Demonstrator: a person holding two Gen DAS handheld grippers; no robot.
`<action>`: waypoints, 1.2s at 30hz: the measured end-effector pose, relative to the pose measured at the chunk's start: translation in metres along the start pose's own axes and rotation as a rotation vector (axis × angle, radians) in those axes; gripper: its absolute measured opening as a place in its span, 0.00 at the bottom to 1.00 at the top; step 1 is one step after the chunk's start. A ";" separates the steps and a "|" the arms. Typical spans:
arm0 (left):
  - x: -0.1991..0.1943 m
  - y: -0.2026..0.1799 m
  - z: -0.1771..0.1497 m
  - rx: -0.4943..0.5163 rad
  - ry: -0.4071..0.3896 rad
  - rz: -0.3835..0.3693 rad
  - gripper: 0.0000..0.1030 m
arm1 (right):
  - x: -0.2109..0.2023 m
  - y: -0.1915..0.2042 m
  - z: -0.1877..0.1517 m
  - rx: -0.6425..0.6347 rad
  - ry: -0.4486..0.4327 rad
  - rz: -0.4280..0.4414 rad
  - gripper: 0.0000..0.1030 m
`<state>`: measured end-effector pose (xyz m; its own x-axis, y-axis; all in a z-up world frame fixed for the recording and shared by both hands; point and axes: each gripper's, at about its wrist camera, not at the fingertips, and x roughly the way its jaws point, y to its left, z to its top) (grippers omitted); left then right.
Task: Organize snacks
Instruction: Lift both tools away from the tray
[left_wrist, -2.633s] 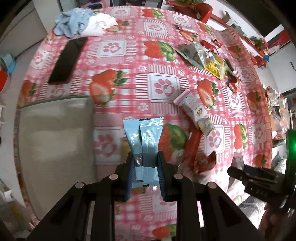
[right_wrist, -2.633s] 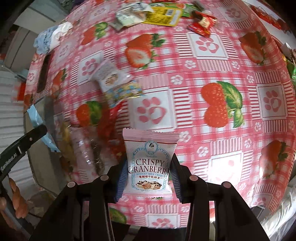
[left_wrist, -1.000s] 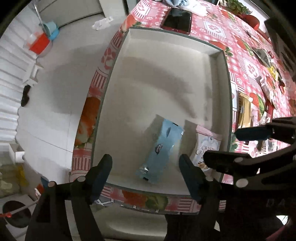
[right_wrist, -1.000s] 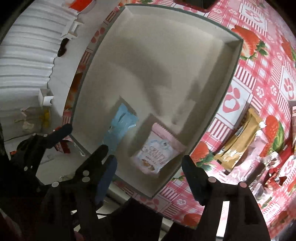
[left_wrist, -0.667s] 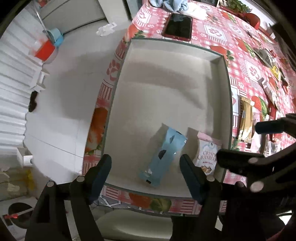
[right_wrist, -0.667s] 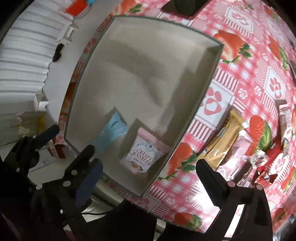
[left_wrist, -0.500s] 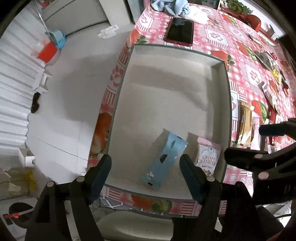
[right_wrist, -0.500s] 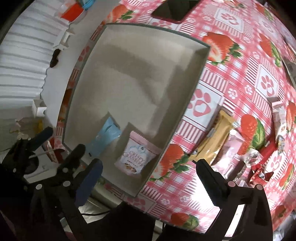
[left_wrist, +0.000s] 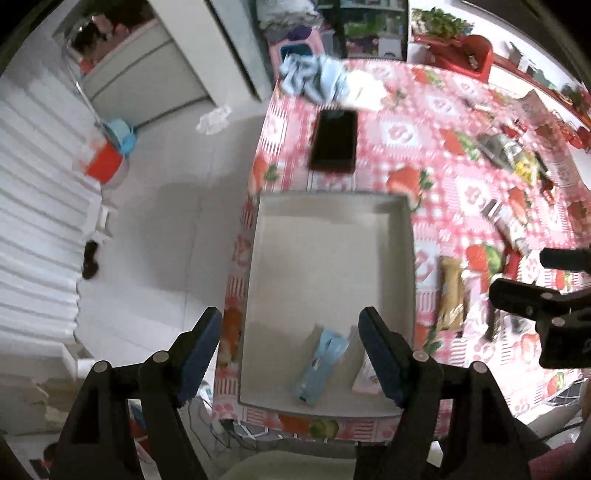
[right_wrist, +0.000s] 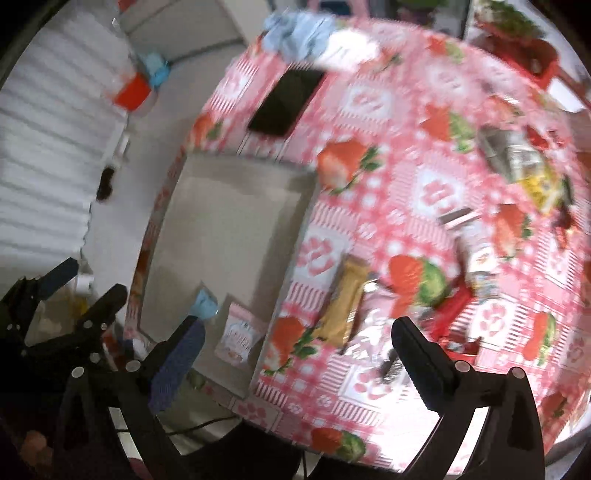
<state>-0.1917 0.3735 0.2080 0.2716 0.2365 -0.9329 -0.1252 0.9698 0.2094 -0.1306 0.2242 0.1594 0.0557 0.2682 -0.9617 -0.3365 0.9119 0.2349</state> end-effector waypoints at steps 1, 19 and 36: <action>-0.006 -0.003 0.005 0.005 -0.014 -0.001 0.78 | -0.009 -0.008 -0.002 0.026 -0.027 0.000 0.98; -0.032 -0.039 0.026 0.062 -0.059 0.034 0.79 | -0.042 -0.062 -0.017 0.202 -0.103 -0.002 0.98; -0.029 -0.040 0.025 0.060 -0.047 0.029 0.79 | -0.038 -0.061 -0.015 0.199 -0.084 0.005 0.98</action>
<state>-0.1707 0.3289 0.2342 0.3133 0.2660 -0.9117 -0.0763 0.9639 0.2550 -0.1261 0.1533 0.1793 0.1354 0.2904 -0.9473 -0.1453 0.9516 0.2710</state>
